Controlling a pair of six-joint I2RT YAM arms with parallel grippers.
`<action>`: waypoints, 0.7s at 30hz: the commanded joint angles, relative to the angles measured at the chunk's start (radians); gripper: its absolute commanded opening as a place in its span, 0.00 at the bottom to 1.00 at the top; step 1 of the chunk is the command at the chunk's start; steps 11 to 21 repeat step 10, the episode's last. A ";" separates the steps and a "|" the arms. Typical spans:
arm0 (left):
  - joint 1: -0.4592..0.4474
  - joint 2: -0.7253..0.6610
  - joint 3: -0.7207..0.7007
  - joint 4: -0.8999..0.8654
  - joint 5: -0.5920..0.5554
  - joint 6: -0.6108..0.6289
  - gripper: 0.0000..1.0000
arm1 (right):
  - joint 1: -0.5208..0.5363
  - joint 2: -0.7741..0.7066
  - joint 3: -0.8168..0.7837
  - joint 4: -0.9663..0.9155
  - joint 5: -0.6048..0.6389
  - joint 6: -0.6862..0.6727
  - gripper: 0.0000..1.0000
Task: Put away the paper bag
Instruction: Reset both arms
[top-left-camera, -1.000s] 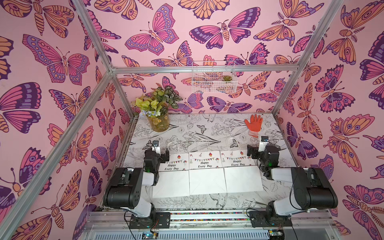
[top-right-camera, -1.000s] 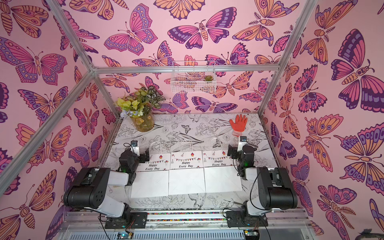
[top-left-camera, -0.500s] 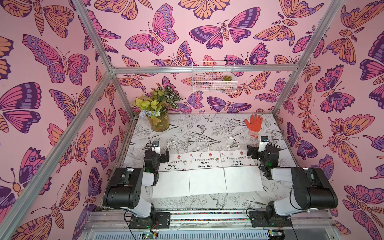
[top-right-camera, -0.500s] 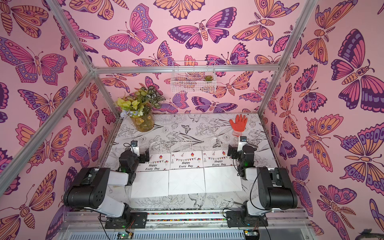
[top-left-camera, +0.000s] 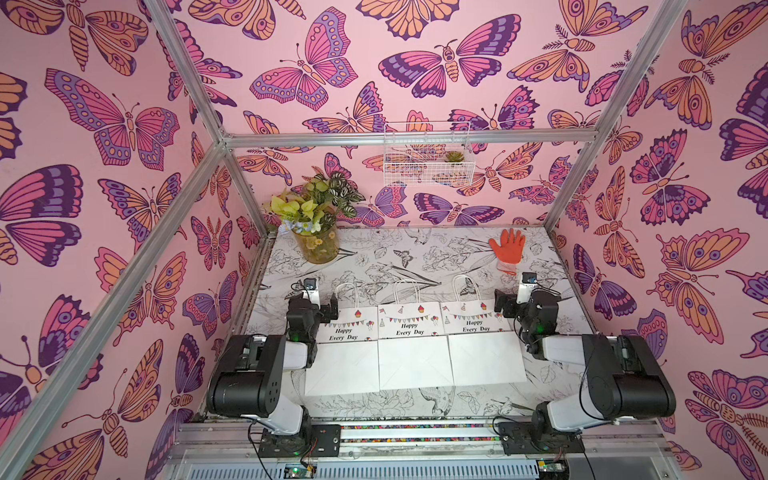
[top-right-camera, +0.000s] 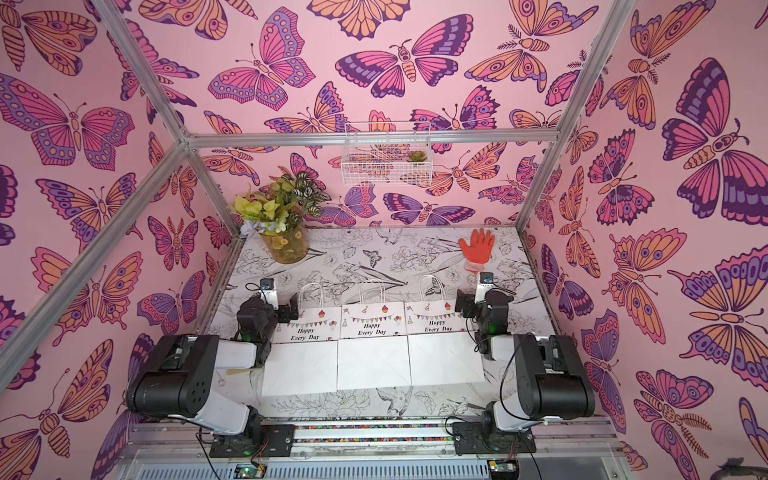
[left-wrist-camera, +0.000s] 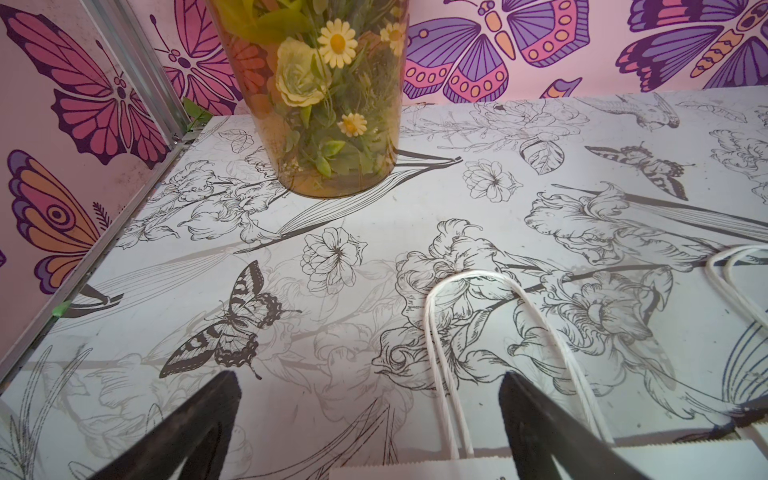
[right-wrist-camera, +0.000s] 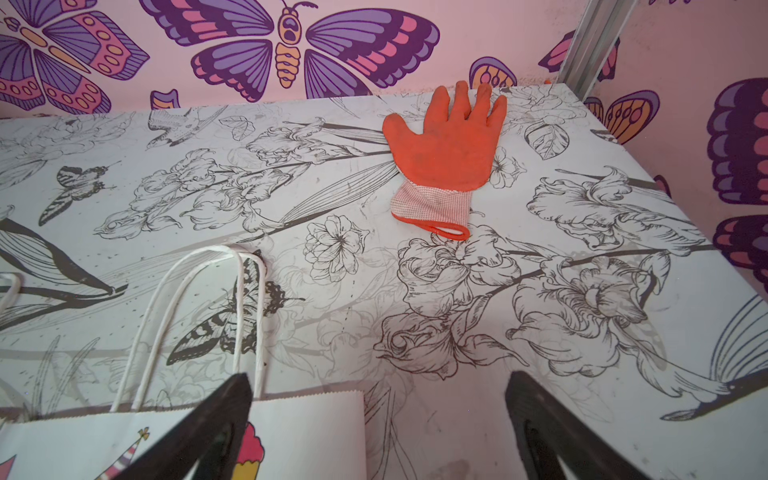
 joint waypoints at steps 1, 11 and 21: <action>0.009 -0.011 0.008 -0.012 0.016 -0.003 1.00 | 0.005 0.002 0.018 0.004 0.008 -0.003 0.99; 0.001 -0.012 0.007 -0.010 0.008 -0.001 1.00 | 0.005 0.000 0.017 0.003 0.006 -0.003 0.99; 0.001 -0.012 0.007 -0.010 0.008 -0.001 1.00 | 0.005 0.000 0.017 0.003 0.006 -0.003 0.99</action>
